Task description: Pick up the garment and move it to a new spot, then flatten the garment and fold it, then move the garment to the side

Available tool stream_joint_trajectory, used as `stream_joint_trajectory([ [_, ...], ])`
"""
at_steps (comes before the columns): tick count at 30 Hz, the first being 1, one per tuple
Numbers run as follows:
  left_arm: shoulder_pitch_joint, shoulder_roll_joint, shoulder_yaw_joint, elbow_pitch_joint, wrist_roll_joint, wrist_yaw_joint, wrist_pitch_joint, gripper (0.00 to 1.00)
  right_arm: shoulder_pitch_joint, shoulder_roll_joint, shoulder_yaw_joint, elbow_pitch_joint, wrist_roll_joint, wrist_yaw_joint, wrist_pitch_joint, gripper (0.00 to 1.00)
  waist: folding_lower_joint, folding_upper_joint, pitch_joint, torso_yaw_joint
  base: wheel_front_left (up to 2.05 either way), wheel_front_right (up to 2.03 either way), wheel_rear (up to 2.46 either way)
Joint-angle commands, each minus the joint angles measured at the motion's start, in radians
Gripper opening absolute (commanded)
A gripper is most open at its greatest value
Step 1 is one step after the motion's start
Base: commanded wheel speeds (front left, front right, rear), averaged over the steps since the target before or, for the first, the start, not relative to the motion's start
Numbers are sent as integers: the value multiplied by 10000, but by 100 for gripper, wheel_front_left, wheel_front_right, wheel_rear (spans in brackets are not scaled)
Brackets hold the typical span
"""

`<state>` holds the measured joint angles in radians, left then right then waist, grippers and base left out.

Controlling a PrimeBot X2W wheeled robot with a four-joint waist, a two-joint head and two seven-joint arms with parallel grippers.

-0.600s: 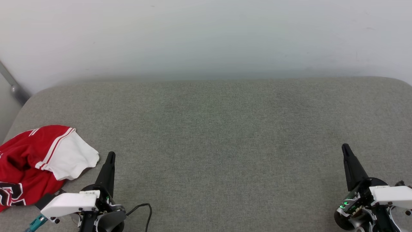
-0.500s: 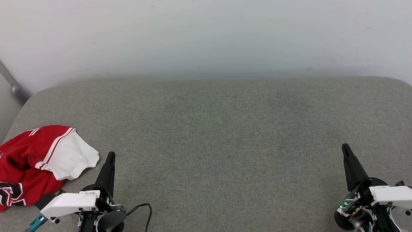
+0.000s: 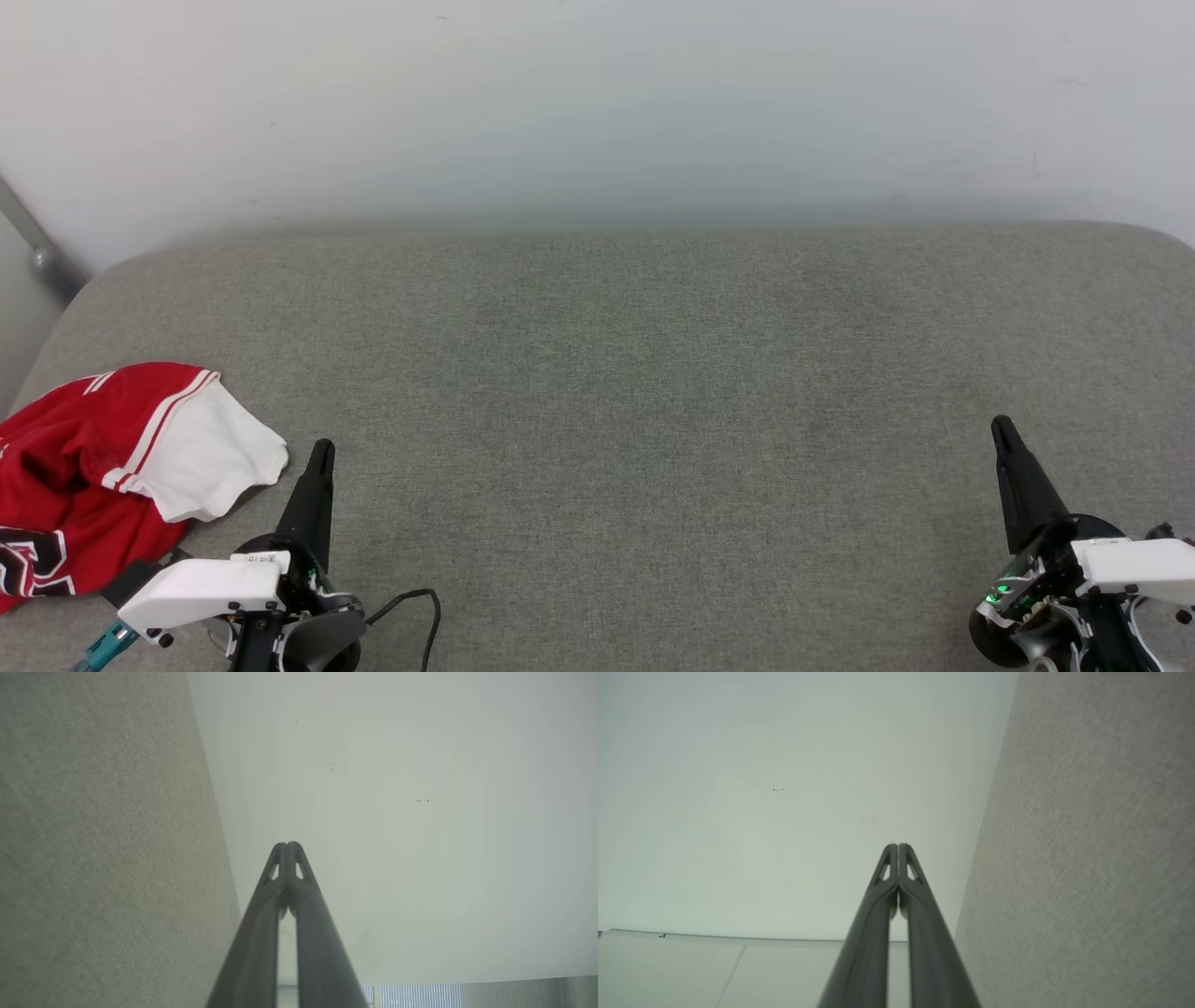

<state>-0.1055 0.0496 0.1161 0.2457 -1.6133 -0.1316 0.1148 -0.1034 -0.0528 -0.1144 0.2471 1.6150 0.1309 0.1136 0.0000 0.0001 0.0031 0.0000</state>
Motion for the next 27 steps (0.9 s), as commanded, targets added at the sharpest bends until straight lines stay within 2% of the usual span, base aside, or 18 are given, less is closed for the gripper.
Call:
stream_joint_trajectory([
  [1,-70,-27,22,1,15,-28,21,0,-129,46,-1,14,-54,-3,7,0,0,-1,0,0,0,0,0],
  [5,-70,-27,21,1,15,-28,20,0,-129,46,-1,14,-54,-3,6,0,0,-1,0,0,0,0,0],
  [6,-1,0,-2,-2,-3,0,-1,100,0,0,2,-2,-1,0,-1,100,0,-1,0,0,0,0,0],
  [18,-8,-3,-632,-317,106,8,-525,100,171,-15,275,-276,-230,0,-486,100,0,-1,20,5,0,0,0],
  [27,-121,86,-1018,-464,1461,8,-949,100,176,-229,677,-482,-1407,0,-941,100,0,-1,28,32,0,0,0],
])
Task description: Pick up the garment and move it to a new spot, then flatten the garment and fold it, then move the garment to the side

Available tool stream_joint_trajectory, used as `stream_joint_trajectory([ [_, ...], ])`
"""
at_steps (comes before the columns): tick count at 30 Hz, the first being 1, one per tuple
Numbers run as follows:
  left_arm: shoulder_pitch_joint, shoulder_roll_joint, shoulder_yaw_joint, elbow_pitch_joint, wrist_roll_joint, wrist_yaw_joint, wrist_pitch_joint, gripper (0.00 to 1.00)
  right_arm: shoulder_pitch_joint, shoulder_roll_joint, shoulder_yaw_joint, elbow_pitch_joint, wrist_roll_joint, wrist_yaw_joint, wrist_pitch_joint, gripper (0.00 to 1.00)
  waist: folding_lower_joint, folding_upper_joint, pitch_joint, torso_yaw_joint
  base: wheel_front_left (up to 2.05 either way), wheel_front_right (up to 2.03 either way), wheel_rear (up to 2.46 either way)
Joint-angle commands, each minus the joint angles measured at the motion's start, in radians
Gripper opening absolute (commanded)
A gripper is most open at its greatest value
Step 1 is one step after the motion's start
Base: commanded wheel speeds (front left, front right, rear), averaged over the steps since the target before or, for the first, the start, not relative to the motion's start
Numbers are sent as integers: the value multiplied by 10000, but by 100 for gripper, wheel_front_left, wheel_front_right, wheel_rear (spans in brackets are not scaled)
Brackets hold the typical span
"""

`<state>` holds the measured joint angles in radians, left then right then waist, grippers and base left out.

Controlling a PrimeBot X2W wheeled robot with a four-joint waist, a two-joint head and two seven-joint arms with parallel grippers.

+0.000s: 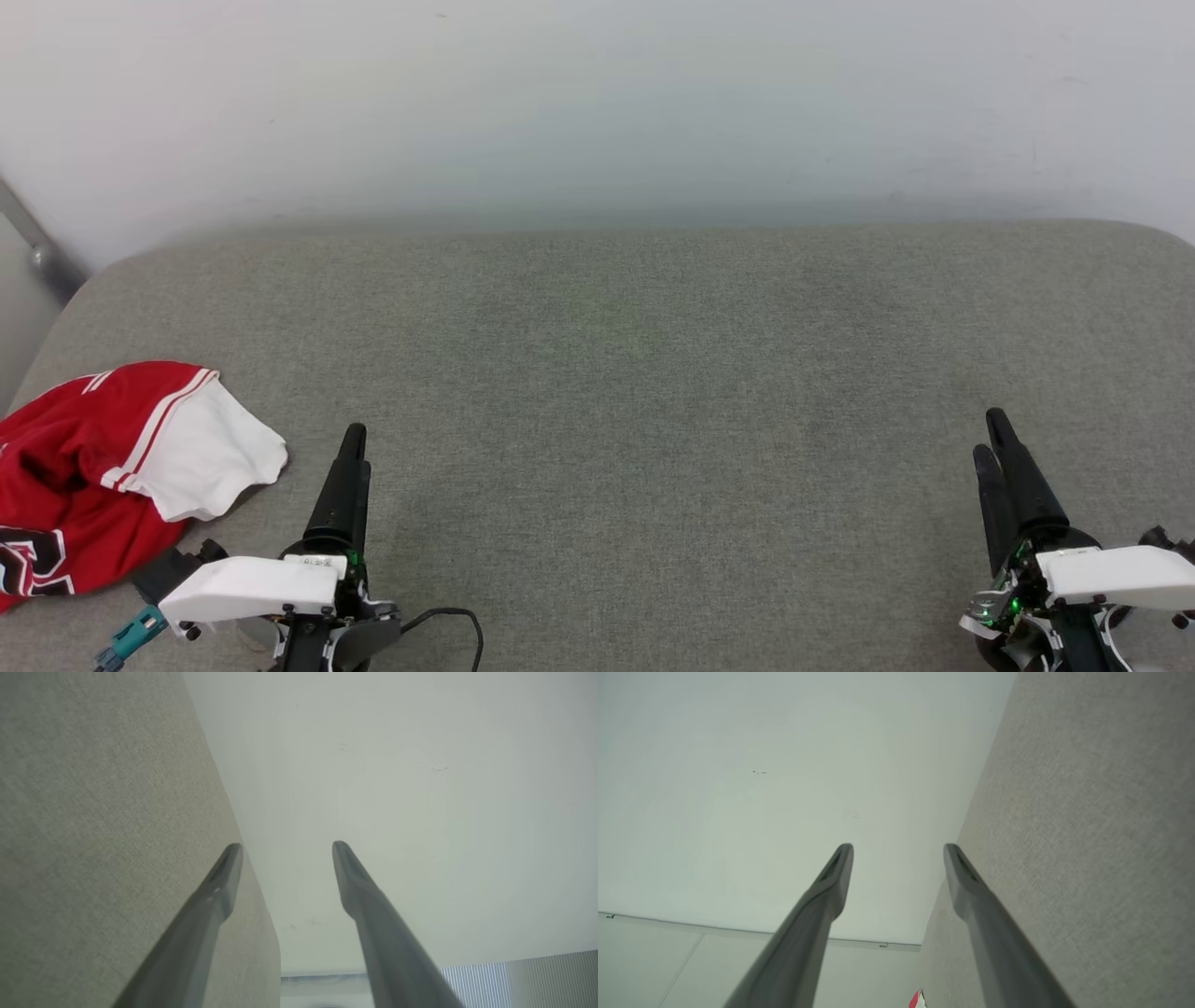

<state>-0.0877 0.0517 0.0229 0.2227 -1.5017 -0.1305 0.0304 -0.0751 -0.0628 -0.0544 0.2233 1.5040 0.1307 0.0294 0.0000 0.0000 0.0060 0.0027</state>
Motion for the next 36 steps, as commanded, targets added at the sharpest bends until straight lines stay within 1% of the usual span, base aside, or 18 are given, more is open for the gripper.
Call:
stream_joint_trajectory([
  [1,-305,64,-92,-245,585,-4,-146,100,-106,-150,90,-260,-517,2,-146,100,0,0,-2,8,0,0,0],
  [7,-320,15,-245,-375,1752,-4,-398,100,-90,-124,175,-322,-1980,2,-396,100,0,0,-4,33,0,0,0],
  [20,-267,-16,-268,-519,4727,-4,-887,100,-59,-79,401,-363,-5031,1,-877,100,0,0,-33,89,0,0,0],
  [21,-267,-16,-268,-519,4727,-4,-887,100,-59,-79,401,-363,-5031,1,-877,100,0,0,-33,89,0,0,0],
  [25,-263,-14,-372,-559,5583,-4,-1021,100,-45,-74,433,-414,-5877,1,-909,100,0,0,-40,105,0,0,0],
  [31,-288,141,-572,-490,6887,-2,-1221,100,-23,-57,452,-575,-7116,1,-818,100,0,0,-40,130,0,0,0],
  [36,-316,211,-655,-386,7911,78,-1374,100,-7,-39,527,-754,-8032,1,-761,100,0,0,-39,135,0,0,0],
])
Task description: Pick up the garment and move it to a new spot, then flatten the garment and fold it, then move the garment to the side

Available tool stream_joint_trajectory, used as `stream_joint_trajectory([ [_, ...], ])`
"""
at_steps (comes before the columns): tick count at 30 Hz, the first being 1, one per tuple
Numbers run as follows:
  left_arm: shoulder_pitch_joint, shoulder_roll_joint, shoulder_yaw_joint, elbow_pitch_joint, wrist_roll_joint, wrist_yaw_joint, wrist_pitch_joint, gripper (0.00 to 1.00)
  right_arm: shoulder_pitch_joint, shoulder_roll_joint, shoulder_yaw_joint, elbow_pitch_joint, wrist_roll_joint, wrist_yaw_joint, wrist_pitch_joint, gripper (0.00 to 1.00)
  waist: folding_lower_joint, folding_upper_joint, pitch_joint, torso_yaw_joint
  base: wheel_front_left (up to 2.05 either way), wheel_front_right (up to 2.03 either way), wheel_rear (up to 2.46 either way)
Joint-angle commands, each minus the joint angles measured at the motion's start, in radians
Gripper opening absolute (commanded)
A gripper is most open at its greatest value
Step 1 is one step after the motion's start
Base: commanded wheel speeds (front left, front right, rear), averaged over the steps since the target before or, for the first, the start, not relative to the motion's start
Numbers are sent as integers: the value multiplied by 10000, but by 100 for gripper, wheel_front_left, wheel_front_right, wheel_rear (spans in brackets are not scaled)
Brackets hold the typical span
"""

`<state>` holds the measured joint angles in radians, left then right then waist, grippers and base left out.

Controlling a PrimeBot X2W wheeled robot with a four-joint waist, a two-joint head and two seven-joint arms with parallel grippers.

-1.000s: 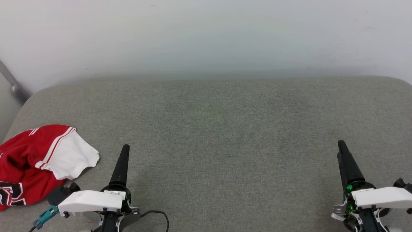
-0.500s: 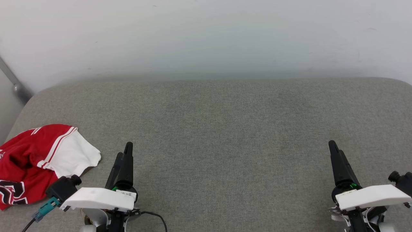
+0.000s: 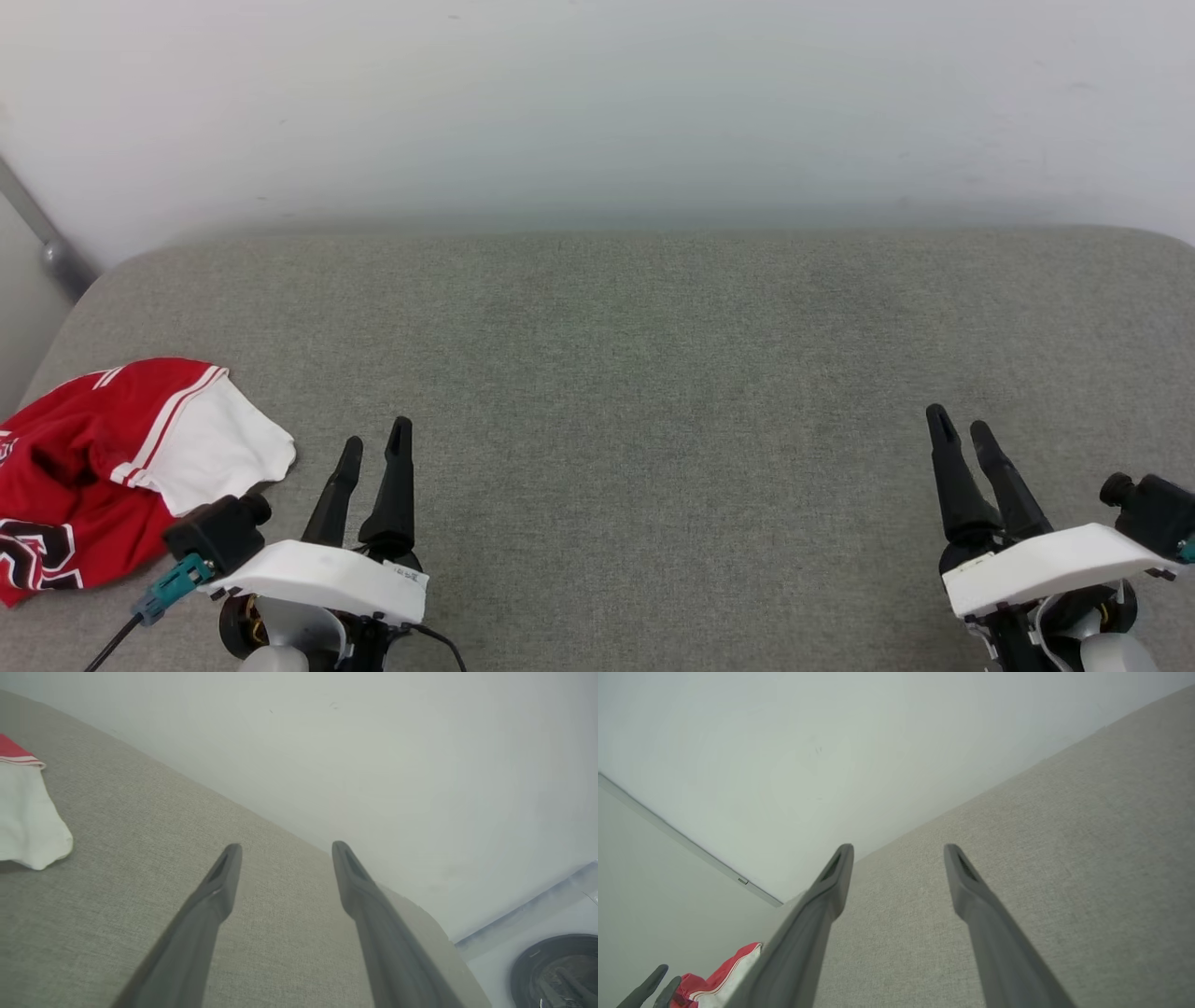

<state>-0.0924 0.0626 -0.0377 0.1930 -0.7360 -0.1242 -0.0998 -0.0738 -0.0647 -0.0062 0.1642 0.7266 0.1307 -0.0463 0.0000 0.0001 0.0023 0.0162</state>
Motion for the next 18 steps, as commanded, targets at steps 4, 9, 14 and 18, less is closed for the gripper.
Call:
stream_joint_trajectory([
  [4,-283,138,-108,-23,913,98,-197,100,12,-18,94,-296,-891,1,84,100,0,-1,-8,11,0,0,0],
  [9,-297,173,-141,40,1577,201,-332,100,94,17,28,-523,-1573,1,110,100,0,-1,-14,44,0,0,0],
  [14,-331,300,-310,80,2508,271,-523,100,204,68,-72,-749,-2505,1,278,100,0,-1,-29,85,0,0,0],
  [18,-362,370,-429,157,2979,286,-631,100,255,94,-161,-862,-3015,1,361,100,0,-1,-40,106,0,0,0],
])
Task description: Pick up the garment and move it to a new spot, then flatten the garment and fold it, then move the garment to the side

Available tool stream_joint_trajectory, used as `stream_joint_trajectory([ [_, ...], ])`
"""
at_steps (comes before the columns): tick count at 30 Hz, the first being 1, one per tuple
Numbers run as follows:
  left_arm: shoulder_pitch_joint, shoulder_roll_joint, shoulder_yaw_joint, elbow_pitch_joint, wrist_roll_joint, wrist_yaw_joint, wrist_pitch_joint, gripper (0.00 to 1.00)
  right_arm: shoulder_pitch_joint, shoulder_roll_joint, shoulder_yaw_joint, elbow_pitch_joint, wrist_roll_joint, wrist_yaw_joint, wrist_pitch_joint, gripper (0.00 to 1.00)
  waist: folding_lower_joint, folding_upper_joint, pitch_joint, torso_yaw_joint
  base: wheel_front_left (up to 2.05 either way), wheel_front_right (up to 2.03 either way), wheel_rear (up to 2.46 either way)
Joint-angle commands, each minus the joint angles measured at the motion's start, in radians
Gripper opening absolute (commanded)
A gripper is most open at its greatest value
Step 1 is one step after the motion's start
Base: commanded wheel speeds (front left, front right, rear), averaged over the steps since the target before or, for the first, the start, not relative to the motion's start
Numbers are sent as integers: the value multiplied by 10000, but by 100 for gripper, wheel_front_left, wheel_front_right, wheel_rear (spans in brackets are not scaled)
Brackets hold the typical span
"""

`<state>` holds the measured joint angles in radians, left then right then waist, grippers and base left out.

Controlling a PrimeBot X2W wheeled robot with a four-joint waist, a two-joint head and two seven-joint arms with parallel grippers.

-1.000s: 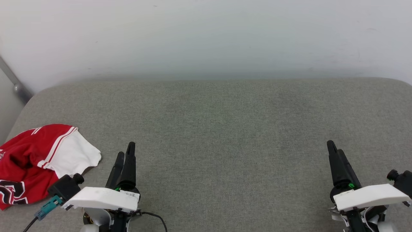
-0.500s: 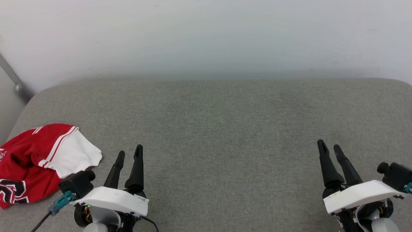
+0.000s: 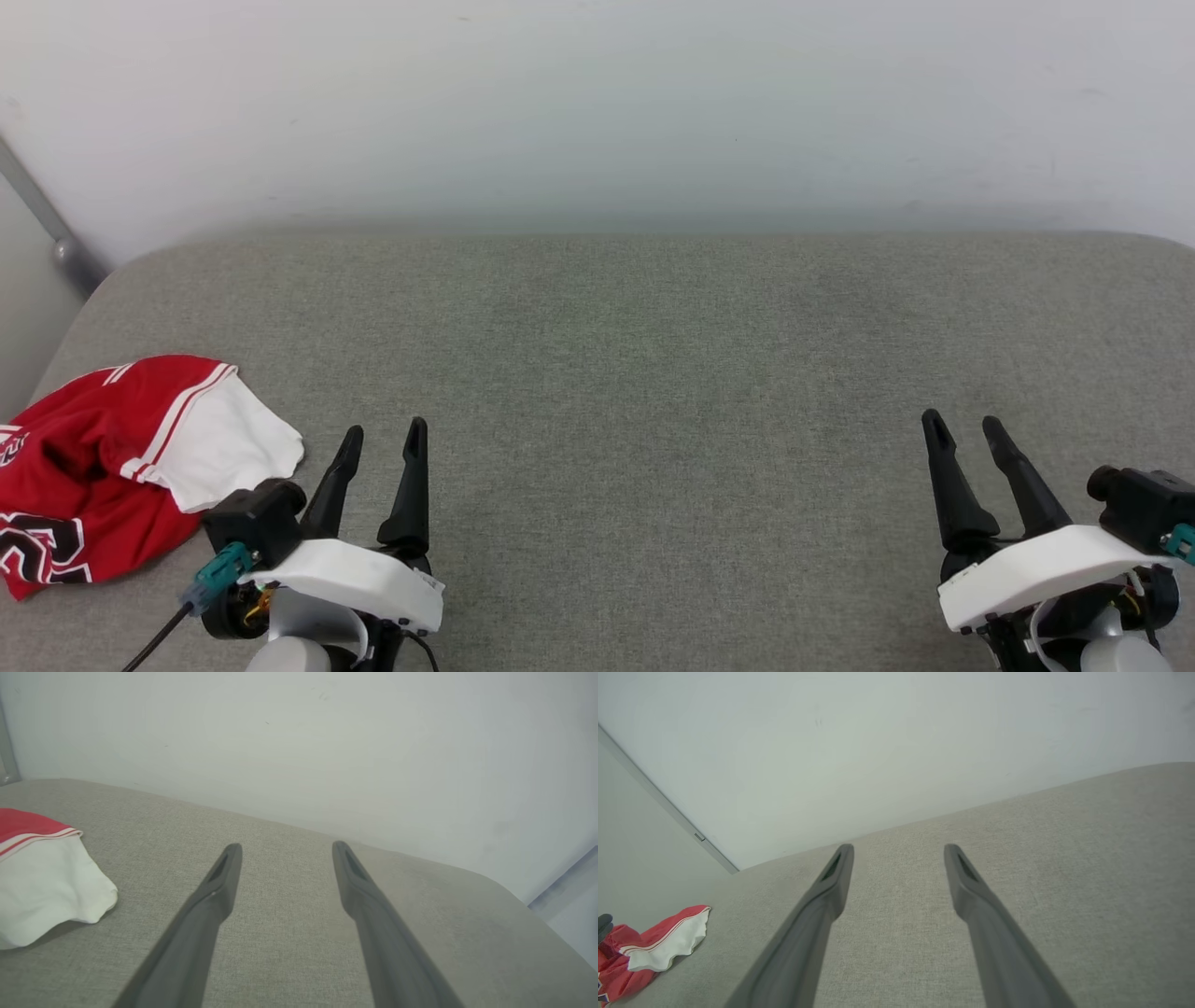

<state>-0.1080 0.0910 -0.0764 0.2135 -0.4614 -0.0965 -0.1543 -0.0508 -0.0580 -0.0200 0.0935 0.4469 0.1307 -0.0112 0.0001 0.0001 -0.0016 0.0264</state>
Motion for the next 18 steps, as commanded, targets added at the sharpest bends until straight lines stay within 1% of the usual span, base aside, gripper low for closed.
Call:
stream_joint_trajectory([
  [1,-218,97,-70,-29,345,20,-108,100,39,32,-59,-173,-345,1,51,100,-1,-1,-2,9,0,0,0],
  [18,-417,150,-355,490,1961,185,-546,100,222,82,-318,-517,-2035,0,260,100,-1,-1,-10,51,0,0,0],
])
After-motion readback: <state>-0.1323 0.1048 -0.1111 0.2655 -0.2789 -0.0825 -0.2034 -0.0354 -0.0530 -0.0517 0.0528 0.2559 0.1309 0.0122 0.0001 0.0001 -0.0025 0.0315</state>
